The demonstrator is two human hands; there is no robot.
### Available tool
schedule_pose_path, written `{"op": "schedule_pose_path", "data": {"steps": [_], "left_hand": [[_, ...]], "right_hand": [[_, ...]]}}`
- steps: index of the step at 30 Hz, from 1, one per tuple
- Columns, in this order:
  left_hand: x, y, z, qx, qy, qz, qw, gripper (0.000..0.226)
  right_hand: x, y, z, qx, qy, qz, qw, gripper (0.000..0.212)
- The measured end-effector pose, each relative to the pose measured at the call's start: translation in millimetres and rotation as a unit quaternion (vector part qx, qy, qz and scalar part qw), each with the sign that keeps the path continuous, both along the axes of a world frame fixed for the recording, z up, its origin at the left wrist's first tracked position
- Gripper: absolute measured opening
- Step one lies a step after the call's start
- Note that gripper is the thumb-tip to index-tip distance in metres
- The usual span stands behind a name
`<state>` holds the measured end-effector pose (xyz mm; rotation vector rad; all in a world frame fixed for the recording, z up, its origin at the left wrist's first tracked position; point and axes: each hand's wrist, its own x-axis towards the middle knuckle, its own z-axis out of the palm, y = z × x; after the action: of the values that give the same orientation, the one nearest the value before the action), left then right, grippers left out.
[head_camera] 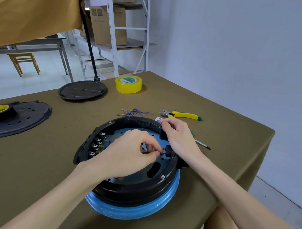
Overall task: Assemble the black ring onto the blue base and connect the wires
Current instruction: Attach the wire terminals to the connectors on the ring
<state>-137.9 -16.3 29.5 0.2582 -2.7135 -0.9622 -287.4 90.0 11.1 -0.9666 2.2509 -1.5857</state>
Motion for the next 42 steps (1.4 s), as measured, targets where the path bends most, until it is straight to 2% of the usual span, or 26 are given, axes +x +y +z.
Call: {"op": "schedule_pose_path", "data": {"steps": [13,31,42], "left_hand": [[-1,3,5,0.01,-0.011,-0.01,1.0,0.022],[-10,1,9,0.121,-0.053,-0.001,0.991,0.016],[-8,7,6,0.108,-0.038,-0.008,0.993,0.015]], "right_hand": [[0,-1,1,0.009,0.007,-0.008,1.0,0.024],[1,-3,-1,0.016,0.021,0.002,1.0,0.021],[7,0,2,0.027,0.022,0.01,0.999,0.019]]}}
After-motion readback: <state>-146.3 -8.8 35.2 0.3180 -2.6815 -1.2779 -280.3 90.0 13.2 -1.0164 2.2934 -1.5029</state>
